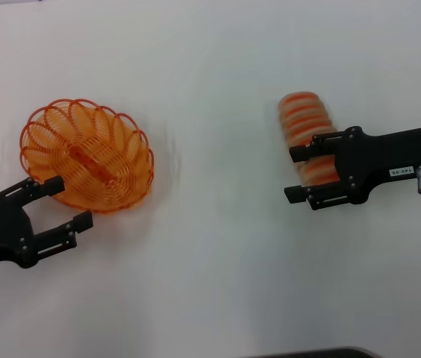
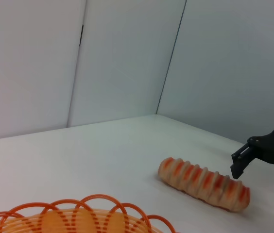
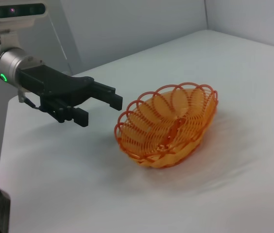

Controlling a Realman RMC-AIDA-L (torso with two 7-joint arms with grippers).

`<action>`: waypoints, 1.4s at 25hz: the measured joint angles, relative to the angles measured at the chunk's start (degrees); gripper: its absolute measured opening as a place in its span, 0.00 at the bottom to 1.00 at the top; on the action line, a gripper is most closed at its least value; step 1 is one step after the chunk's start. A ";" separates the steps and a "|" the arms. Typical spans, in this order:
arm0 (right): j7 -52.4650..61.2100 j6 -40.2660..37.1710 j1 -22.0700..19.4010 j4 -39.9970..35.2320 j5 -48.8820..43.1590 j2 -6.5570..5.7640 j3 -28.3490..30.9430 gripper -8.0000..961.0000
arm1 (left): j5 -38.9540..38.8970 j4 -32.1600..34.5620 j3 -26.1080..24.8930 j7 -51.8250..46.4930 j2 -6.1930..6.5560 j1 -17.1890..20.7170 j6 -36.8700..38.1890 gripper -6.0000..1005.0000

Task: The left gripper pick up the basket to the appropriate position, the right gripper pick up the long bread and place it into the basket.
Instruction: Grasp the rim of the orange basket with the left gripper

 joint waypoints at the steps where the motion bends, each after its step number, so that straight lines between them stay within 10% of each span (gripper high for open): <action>1: 0.00 -0.11 0.00 0.00 -0.01 0.00 -0.05 0.83 | 0.05 0.00 0.00 0.00 0.00 0.00 0.02 0.79; 22: -0.45 0.00 0.06 0.04 0.27 0.58 0.44 0.83 | -7.98 -0.07 -3.67 -7.76 -0.06 -2.22 -1.65 0.79; 35: -0.51 -0.16 1.28 0.00 0.37 0.73 1.71 0.83 | -10.06 2.47 -1.62 -33.39 1.25 -11.08 -23.14 0.78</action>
